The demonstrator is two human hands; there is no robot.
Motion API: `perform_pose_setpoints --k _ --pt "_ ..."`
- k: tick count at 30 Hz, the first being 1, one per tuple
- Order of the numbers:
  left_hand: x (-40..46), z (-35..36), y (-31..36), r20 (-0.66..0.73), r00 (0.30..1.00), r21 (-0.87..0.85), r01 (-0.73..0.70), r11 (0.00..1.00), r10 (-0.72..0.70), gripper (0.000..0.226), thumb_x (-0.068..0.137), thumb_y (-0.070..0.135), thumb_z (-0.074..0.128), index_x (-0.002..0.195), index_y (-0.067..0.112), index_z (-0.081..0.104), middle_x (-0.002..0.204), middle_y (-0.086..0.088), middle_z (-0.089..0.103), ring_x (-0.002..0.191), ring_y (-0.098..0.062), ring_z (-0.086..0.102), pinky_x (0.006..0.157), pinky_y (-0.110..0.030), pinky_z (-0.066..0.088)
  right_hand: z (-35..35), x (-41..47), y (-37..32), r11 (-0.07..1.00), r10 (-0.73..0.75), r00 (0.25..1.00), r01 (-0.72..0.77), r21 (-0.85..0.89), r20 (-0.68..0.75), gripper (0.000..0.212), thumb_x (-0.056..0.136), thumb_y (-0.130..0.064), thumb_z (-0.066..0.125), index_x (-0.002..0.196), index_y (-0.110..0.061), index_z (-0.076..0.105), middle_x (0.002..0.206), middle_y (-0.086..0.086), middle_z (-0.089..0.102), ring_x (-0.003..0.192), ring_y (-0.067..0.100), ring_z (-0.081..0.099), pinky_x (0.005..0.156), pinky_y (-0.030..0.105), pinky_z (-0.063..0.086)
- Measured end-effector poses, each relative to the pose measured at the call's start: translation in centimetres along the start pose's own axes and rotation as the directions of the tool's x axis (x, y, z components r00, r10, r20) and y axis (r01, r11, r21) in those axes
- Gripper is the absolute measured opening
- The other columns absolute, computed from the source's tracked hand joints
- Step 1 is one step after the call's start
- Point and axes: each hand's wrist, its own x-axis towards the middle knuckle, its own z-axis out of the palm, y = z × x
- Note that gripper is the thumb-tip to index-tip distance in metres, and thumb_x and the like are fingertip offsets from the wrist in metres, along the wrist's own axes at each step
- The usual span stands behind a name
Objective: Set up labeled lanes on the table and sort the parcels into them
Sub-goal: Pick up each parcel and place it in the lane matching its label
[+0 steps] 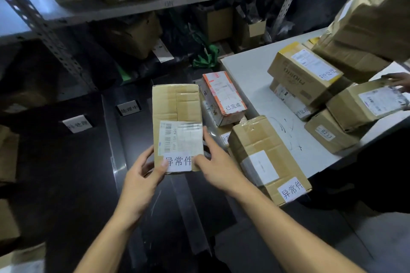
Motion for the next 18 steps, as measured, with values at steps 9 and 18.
perform_pose_setpoints --k 9,18 --pt "3.2 9.5 4.5 0.069 0.998 0.124 -0.017 0.992 0.009 0.072 0.079 0.045 0.078 0.141 0.045 0.041 0.109 0.003 0.074 0.102 -0.010 0.069 0.093 -0.036 0.053 -9.9 -0.2 -3.0 0.998 -0.061 0.969 0.054 -0.036 -0.240 0.054 0.080 -0.015 0.044 0.118 -0.050 0.058 0.111 -0.026 0.068 0.104 -0.007 0.062 0.082 0.013 0.050" --pt "0.3 19.2 4.0 0.281 0.957 0.330 -0.023 0.944 -0.075 0.051 0.081 0.051 0.067 0.128 0.043 0.049 0.120 0.015 0.069 0.097 -0.010 0.070 0.089 -0.043 0.057 -19.8 -4.9 -0.1 0.946 0.176 0.940 -0.244 -0.215 -0.291 0.056 0.065 -0.026 0.043 0.119 -0.025 0.060 0.108 0.002 0.071 0.093 0.018 0.068 0.083 0.043 0.054"
